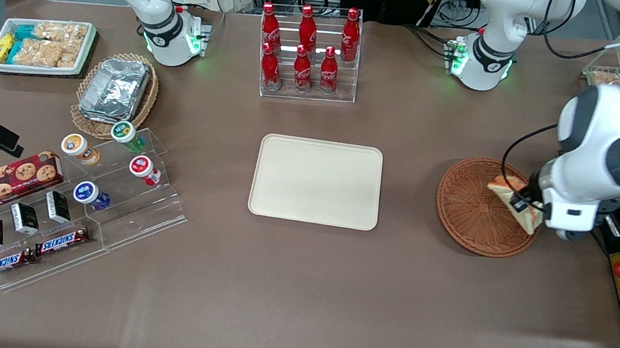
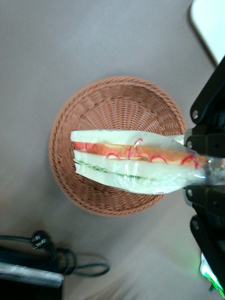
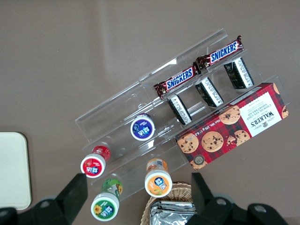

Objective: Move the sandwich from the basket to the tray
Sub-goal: 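Lift the sandwich out of the basket and carry it toward the tray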

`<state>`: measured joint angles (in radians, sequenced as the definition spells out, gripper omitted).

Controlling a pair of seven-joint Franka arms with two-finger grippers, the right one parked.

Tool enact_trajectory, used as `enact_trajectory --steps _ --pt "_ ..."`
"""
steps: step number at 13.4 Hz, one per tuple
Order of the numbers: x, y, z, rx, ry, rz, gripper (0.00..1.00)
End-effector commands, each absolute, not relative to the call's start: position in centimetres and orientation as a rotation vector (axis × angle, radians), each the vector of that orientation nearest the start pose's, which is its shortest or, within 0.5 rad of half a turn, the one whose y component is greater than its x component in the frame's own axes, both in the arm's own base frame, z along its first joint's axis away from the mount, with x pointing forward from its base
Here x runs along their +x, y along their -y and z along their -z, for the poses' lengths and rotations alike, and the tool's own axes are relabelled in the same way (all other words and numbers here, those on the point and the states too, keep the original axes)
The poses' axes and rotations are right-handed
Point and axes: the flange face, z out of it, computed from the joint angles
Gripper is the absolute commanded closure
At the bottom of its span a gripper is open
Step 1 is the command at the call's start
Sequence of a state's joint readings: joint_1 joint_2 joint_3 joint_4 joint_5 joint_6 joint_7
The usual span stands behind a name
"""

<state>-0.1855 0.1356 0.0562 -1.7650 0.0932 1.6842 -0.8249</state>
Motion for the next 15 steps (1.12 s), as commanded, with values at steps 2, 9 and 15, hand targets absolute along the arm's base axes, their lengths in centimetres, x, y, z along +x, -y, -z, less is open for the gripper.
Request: enact_trajectory --steps 2,9,15 --pt "58.3 8.3 -53.6 -2.892 0.585 -0.251 0.83" --pt "55.3 22.6 -50.2 -2.919 0.008 -0.329 0.83" --pt "54.0 35.6 -40.3 -2.956 -0.139 -0.282 0.82"
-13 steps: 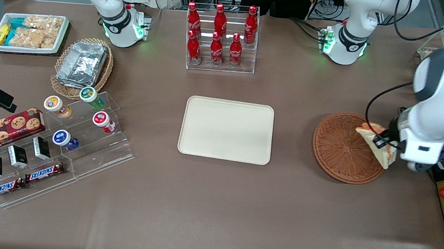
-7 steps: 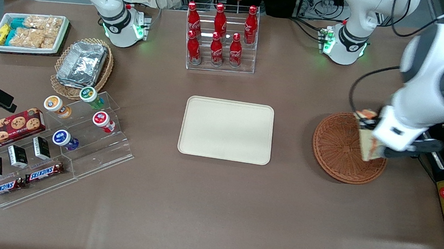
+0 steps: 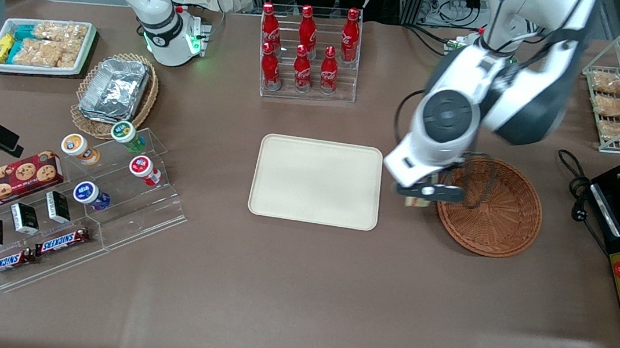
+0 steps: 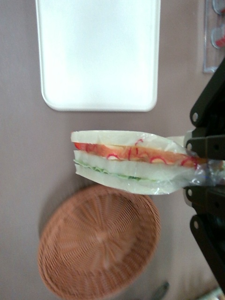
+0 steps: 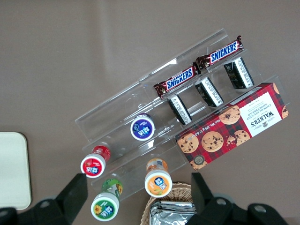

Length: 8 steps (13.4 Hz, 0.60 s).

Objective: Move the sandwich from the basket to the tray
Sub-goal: 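Lift the sandwich out of the basket and carry it toward the tray, then lower the sandwich onto the cream tray and open the left gripper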

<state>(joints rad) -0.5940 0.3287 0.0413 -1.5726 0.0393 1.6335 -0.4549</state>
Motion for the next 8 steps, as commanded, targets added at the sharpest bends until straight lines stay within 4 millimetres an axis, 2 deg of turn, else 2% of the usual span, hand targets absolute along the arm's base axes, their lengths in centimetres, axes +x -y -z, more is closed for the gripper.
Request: enact_trajectory --steps 1,3,5,8 --pt "53.7 37.2 -37.9 -2.944 -0.135 -0.280 0.82" --pt "53.5 39.3 -33.6 -2.938 -0.139 -0.280 0.82" --pt "53.8 40.2 -30.2 -2.939 -0.130 -0.267 0.82" --pt "53.6 41.5 -27.6 -2.950 -0.113 -0.241 0.82"
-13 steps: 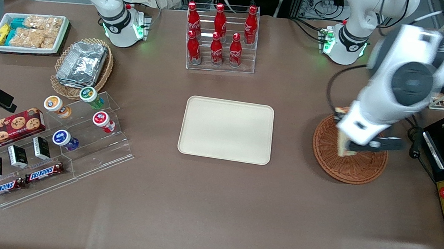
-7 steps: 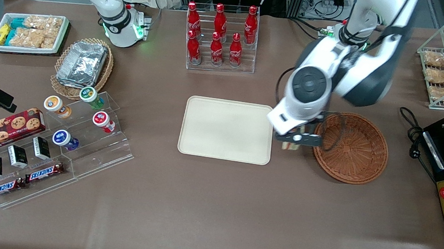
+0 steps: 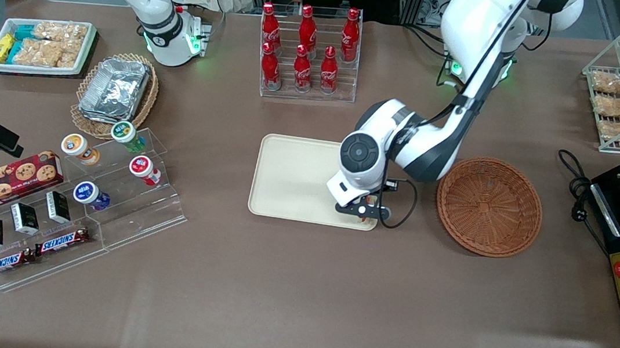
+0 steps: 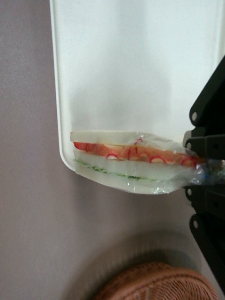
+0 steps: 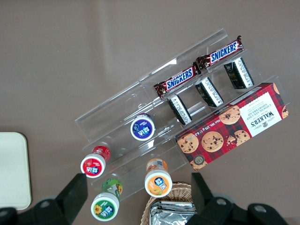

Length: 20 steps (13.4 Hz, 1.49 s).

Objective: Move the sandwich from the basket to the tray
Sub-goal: 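Lower the sandwich onto the cream tray and open the left gripper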

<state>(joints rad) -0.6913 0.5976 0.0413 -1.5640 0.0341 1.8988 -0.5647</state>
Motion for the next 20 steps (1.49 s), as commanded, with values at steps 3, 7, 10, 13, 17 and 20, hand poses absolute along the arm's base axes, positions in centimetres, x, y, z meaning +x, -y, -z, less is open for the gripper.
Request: enact_trajectory --steps 3,7,10,13,17,20 --pt "52.1 43.4 -25.8 -2.947 -0.125 -0.235 0.82" --pt "51.4 42.6 -23.4 -2.902 -0.136 -0.270 0.00" --pt "52.3 41.7 -24.6 -2.901 -0.126 -0.269 0.00" --pt "55.8 36.4 -30.5 -2.862 -0.131 -0.226 0.00" --pt "59.8 24.7 -39.7 -2.913 -0.182 -0.245 0.00" --pt "60.5 17.1 -44.1 -2.958 -0.173 -0.211 0.00"
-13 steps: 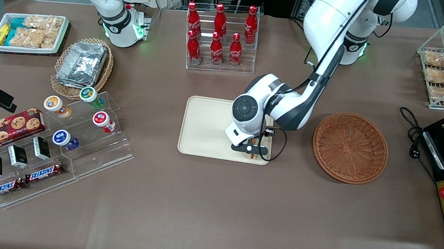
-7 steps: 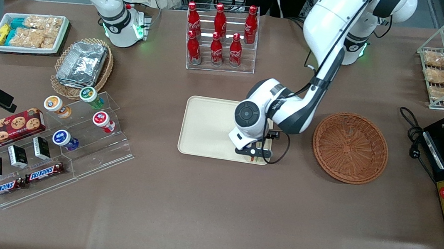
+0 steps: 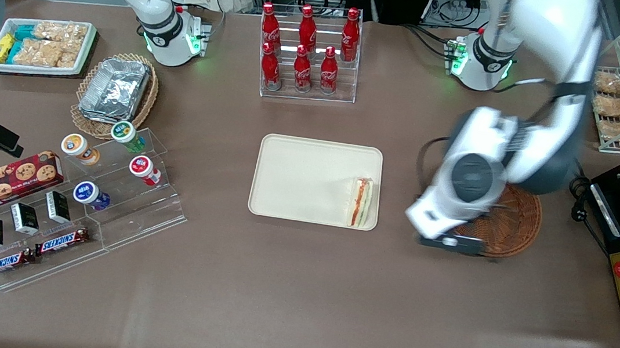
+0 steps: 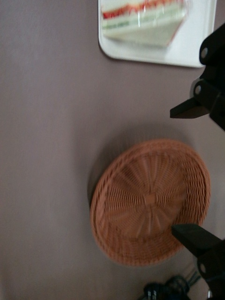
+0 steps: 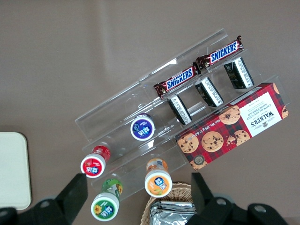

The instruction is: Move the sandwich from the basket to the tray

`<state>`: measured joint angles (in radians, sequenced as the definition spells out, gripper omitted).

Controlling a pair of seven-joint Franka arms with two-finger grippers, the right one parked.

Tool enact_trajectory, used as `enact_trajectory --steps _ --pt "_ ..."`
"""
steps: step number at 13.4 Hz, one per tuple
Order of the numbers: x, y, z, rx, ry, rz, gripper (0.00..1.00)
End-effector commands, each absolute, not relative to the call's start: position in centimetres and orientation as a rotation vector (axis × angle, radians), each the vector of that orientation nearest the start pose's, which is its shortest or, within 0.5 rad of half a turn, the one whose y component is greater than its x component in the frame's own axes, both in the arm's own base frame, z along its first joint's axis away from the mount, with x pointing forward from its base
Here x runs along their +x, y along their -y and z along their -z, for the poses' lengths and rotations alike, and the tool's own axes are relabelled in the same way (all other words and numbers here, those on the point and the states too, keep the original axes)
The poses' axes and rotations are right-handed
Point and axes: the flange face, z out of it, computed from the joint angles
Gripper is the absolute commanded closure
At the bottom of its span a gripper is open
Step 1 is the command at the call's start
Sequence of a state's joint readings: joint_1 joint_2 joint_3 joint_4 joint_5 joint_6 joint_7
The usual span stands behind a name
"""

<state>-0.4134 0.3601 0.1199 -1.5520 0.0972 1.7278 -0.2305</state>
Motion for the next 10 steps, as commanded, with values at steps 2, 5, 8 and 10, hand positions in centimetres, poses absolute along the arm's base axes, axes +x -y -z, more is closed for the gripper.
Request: enact_trajectory --steps 2,5,8,10 --pt "59.6 10.5 -46.8 -2.985 -0.228 -0.208 0.00" --pt "59.5 7.2 -50.4 -3.023 -0.271 -0.130 0.00" --pt "61.7 7.3 -54.2 -3.038 -0.250 0.007 0.00" --pt "63.1 5.1 -57.0 -3.124 -0.164 0.097 0.00"
